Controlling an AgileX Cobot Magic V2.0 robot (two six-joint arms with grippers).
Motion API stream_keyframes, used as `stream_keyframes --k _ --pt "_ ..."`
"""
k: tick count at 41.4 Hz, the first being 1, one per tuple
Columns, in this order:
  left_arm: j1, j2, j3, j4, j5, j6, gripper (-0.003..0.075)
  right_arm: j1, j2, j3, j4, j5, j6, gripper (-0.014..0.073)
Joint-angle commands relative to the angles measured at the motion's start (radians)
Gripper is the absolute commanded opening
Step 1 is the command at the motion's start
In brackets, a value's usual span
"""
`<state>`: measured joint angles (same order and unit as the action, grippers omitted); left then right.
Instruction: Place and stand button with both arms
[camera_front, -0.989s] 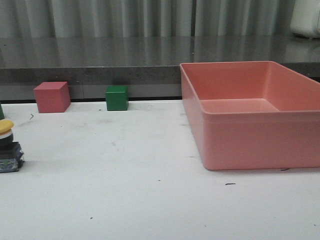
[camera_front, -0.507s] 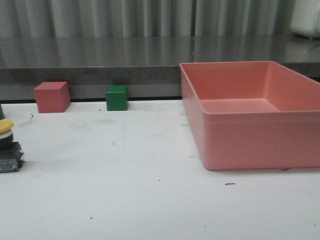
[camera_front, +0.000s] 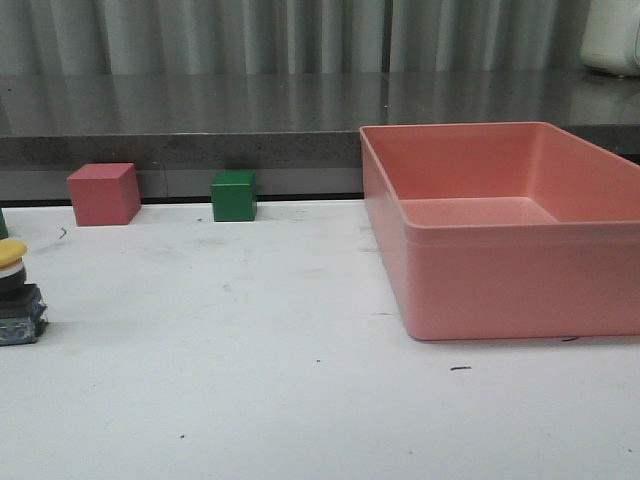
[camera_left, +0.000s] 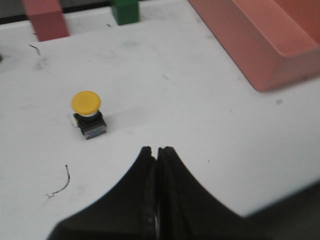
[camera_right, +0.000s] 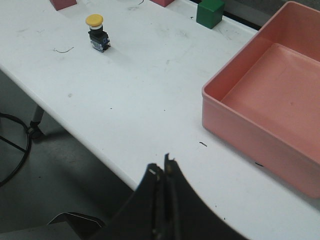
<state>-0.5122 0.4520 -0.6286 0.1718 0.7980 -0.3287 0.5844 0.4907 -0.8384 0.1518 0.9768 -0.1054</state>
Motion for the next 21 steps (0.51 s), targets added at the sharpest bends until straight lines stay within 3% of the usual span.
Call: stream_keyframes --k 1,11,15,21 --pt "0.139 -0.064 0.057 -0.035 -0.215 0.001 -0.002 -0.001 0.004 -0.024 0.011 -0.07 -0.005 -0.0068" --pt "0.385 -0.309 0.417 -0.079 -0.724 0.001 -0.002 -0.001 0.004 -0.024 0.011 -0.07 -0.005 -0.0068" --pt "0.442 -0.401 0.539 -0.079 -0.829 0.001 -0.002 -0.001 0.004 -0.024 0.011 -0.07 -0.005 -0.0068" --pt "0.473 -0.469 0.621 -0.077 -0.86 0.001 -0.002 -0.001 0.004 -0.024 0.011 -0.07 -0.005 -0.0068"
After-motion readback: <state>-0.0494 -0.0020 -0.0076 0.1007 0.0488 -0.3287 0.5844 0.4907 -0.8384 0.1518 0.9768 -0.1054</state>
